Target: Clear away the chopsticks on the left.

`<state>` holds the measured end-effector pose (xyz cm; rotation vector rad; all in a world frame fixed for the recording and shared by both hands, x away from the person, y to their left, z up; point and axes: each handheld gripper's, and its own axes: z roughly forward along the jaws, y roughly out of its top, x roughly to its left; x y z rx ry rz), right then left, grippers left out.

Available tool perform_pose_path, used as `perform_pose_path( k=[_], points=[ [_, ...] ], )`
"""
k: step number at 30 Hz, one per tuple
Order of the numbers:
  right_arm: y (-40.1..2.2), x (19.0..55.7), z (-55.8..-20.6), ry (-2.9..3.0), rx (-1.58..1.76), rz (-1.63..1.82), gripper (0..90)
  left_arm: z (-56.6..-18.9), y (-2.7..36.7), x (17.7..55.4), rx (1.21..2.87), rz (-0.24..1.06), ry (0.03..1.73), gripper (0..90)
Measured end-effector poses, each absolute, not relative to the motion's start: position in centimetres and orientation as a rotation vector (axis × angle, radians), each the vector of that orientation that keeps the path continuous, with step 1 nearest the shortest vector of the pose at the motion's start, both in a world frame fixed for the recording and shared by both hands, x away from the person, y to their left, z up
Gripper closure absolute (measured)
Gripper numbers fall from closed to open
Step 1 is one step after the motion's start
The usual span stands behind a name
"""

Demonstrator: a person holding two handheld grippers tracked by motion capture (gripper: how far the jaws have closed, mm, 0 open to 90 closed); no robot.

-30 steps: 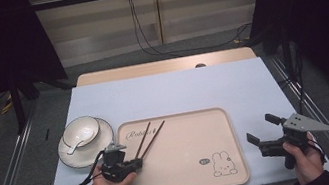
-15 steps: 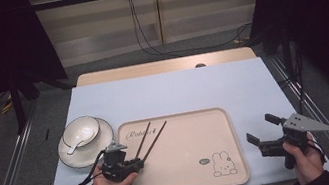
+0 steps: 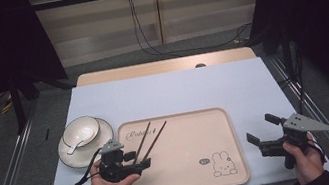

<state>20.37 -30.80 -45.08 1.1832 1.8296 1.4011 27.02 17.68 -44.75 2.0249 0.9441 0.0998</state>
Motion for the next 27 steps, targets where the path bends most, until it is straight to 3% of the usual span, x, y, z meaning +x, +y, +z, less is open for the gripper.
perform_pose_path(
  k=[4, 9, 19, 27],
  points=[
    [-30.8, 20.4, -45.1, 1.829, 1.184, 1.401, 2.3, -43.8, 18.5, 27.2, 2.001, 0.107, 0.949, 6.8],
    [-30.9, 20.3, -45.1, 1.826, 1.185, 1.399, 2.2, -42.9, 19.4, 26.7, 2.01, 0.145, 0.846, 2.2],
    [-30.9, 20.3, -45.1, 1.824, 1.184, 1.4, 2.3, -42.2, 23.0, 25.3, 1.928, 0.275, 0.731, 2.3],
    [-30.9, 20.3, -45.0, 1.815, 1.182, 1.403, 2.2, -42.2, 26.9, 24.1, 1.818, 0.391, 0.782, 2.0]
  ],
)
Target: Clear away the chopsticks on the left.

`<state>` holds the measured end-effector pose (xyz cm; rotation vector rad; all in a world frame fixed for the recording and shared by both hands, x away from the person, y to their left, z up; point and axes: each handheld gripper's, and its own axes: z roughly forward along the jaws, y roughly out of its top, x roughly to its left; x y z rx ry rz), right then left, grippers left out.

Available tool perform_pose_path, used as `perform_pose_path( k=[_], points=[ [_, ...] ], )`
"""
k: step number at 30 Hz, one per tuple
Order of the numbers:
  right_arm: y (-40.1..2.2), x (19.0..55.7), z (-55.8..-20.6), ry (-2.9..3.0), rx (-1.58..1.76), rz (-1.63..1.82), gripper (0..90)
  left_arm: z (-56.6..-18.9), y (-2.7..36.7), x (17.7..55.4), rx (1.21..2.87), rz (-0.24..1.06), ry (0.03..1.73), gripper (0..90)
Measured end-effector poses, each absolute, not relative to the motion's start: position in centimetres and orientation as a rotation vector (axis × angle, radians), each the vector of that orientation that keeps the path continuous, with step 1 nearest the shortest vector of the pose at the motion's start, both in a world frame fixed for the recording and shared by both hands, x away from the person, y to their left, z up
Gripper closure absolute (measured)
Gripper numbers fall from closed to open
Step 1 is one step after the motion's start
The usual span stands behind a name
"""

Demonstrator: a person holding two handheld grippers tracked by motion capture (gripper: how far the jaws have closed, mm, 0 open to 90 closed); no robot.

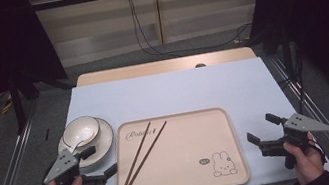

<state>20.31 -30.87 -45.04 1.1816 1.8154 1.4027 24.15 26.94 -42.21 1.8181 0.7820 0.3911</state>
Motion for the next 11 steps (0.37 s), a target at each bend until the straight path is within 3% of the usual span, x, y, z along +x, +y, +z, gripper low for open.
perform_pose_path(
  k=[6, 9, 11],
  points=[
    [-30.9, 20.3, -45.0, 1.812, 1.181, 1.401, 2.3, -43.0, 29.8, 23.3, 1.718, 0.399, 0.843, 1.9],
    [-30.9, 20.4, -45.0, 1.81, 1.182, 1.401, 2.2, -42.9, 30.8, 22.9, 1.705, 0.461, 0.846, 1.9],
    [-30.9, 20.3, -45.0, 1.81, 1.181, 1.402, 2.2, -43.1, 31.3, 22.9, 1.667, 0.426, 0.854, 1.9]
  ],
)
